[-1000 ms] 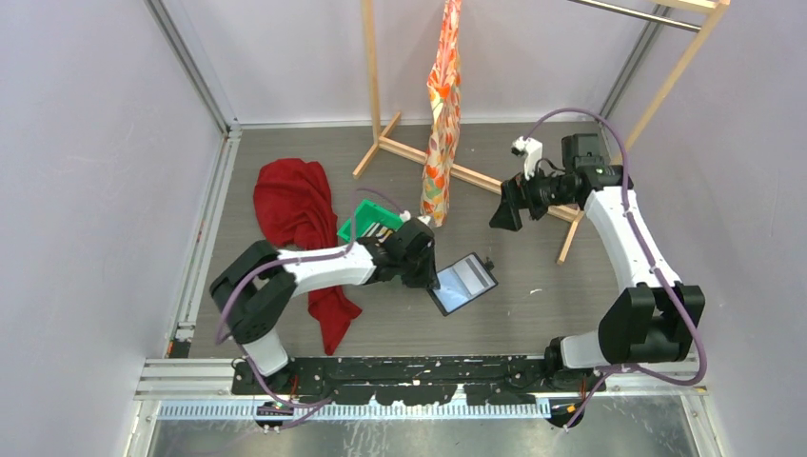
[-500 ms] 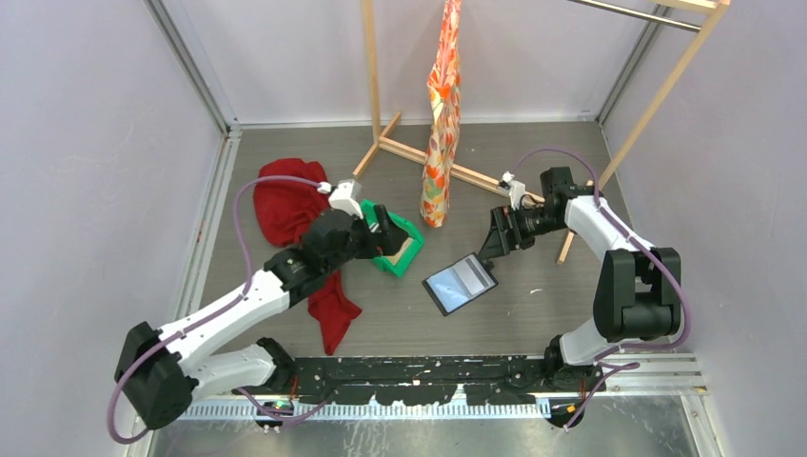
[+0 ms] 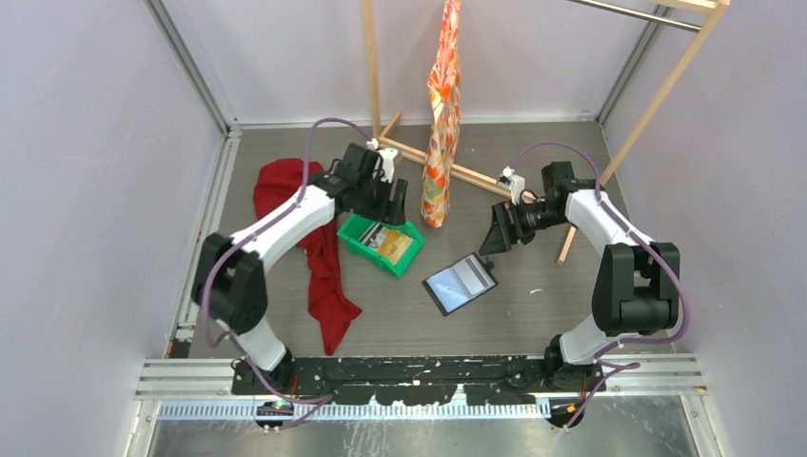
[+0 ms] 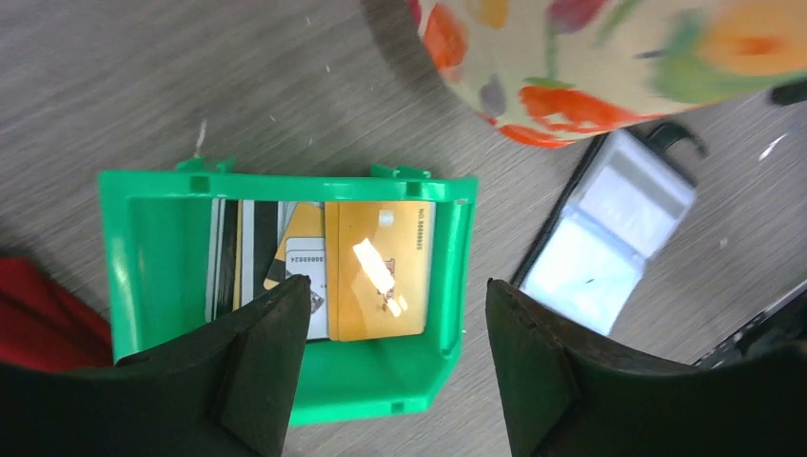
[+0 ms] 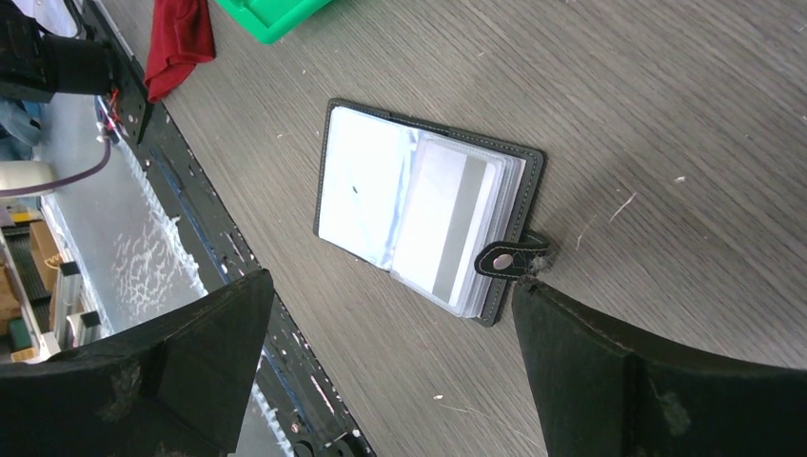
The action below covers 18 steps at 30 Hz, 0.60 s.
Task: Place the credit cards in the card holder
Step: Pick up the credit card from the storage box.
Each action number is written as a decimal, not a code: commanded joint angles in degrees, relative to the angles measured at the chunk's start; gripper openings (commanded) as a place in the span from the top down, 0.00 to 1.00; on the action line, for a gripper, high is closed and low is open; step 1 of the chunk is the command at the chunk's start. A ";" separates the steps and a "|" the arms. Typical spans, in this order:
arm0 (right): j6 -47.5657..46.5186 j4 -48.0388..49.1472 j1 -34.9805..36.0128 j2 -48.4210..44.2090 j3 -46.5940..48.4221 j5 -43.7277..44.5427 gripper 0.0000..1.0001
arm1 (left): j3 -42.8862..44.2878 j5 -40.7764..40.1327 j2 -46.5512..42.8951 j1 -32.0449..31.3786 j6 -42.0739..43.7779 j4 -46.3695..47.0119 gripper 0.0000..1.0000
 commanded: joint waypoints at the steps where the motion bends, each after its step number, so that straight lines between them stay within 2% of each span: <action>1: -1.58 -1.14 -0.95 0.26 2.25 -0.47 0.00 | 3.38 6.49 8.04 0.81 6.76 -8.87 0.33; 6: -1.81 -1.54 -2.52 0.32 2.07 -0.64 0.00 | 2.11 5.54 11.12 0.81 3.94 -4.77 0.39; 10: -1.85 -1.82 -2.71 1.14 2.44 -1.62 0.01 | 1.05 4.59 12.15 0.81 2.87 -1.98 0.39; 14: -2.65 -3.46 -2.71 2.94 3.86 -2.62 0.02 | 1.56 6.53 14.16 0.81 2.04 -1.92 0.45; 18: -3.53 -4.64 -2.71 3.30 4.36 -2.80 0.02 | 0.46 5.78 14.70 0.81 2.03 -2.17 0.45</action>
